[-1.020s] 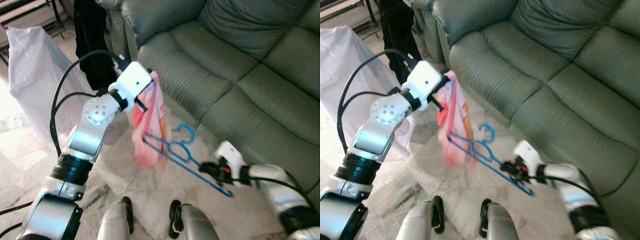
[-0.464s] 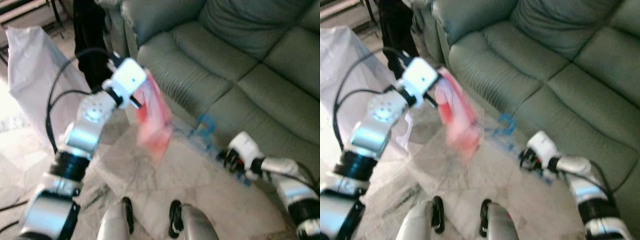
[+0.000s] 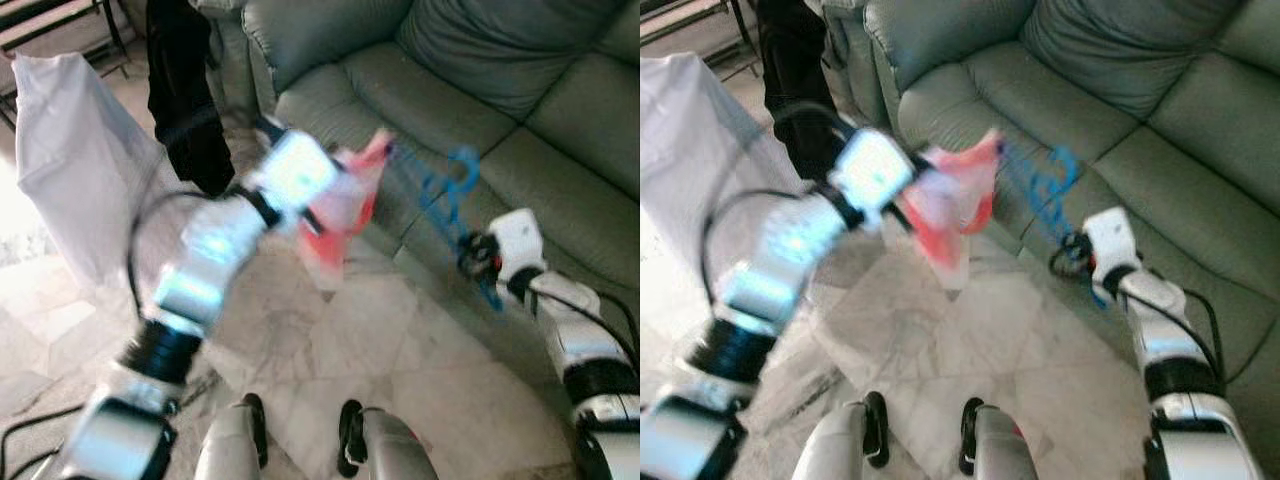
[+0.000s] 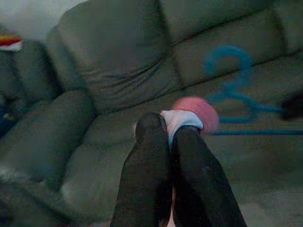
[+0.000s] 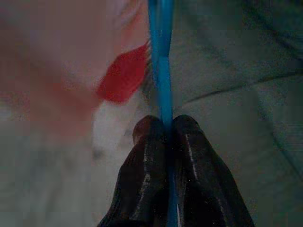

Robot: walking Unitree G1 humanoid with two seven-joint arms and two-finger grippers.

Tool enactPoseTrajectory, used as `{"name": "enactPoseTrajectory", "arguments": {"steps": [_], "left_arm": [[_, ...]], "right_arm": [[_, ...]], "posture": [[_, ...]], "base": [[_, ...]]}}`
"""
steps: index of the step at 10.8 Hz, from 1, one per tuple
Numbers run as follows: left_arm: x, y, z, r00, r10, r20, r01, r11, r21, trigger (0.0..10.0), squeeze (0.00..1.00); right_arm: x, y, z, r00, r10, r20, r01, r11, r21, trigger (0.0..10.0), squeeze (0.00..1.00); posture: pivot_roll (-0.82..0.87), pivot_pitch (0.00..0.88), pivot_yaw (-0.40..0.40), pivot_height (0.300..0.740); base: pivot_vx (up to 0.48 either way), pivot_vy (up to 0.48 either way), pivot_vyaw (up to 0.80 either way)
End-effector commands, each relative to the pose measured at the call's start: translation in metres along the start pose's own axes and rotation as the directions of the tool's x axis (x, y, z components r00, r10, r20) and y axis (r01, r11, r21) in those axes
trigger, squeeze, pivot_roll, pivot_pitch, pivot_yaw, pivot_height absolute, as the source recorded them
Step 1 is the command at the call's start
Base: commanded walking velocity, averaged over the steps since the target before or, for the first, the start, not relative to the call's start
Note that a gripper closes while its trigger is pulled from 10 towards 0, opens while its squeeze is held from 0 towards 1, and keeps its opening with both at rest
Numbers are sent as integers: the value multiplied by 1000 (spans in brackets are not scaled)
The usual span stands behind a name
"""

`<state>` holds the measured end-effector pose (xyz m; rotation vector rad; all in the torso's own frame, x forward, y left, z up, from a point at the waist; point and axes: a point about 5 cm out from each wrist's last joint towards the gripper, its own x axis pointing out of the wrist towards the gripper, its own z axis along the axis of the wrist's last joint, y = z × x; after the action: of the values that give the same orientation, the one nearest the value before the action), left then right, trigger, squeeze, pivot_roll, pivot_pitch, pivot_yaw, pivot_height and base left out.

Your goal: Hang hanger

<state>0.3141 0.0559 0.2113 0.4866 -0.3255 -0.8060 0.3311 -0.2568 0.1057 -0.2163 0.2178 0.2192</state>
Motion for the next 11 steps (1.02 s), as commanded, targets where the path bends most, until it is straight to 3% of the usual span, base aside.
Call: {"name": "enactPoseTrajectory", "arguments": {"steps": [1,3,4,5,6,7,8,9,10,11], "left_arm": [[5,-21,15,995,-74,73,71,997,38,10000,0],[6,-39,12,989,-133,72,126,988,93,10000,0],[6,-42,14,987,-121,106,112,990,82,10000,0],[7,-42,22,983,-103,150,93,993,72,10000,0],[6,-45,24,980,-113,166,102,992,77,10000,0],[3,-52,18,979,-144,146,133,988,84,10000,0],[-2,-60,3,981,-168,98,159,983,96,10000,0],[-9,-67,-20,984,-179,18,176,978,115,10000,0],[-13,-70,-34,985,-173,-28,175,978,113,10000,0],[-18,-74,-49,983,-166,-76,173,980,96,10000,0]], "right_arm": [[3,-5,14,993,-74,91,66,994,87,10000,0],[9,-9,43,956,-181,232,90,931,353,10000,0],[12,-13,65,915,-274,296,54,811,583,10000,0],[14,-24,75,883,-369,289,43,677,735,10000,0],[14,-36,78,857,-446,259,45,564,824,10000,0],[13,-46,87,826,-500,262,15,483,875,10000,0],[13,-44,102,817,-473,330,-117,425,898,10000,0],[12,-22,128,812,-301,499,-346,441,828,10000,0],[7,-5,142,772,-201,603,-480,438,760,10000,0],[-2,7,159,706,-124,697,-599,421,682,10000,0]], "posture": [[-45,214,-29,740],[-48,214,-26,740],[-48,214,-26,740],[-44,212,-28,740],[-44,211,-29,740],[-43,210,-32,740],[-42,209,-34,740],[-42,209,-34,740],[-42,209,-34,740],[-48,208,-35,740]], "base": [[0,0,0],[0,0,0],[0,0,0],[0,0,0],[0,0,0],[0,0,0],[0,0,0],[0,0,0],[0,0,0],[0,0,0]]}}
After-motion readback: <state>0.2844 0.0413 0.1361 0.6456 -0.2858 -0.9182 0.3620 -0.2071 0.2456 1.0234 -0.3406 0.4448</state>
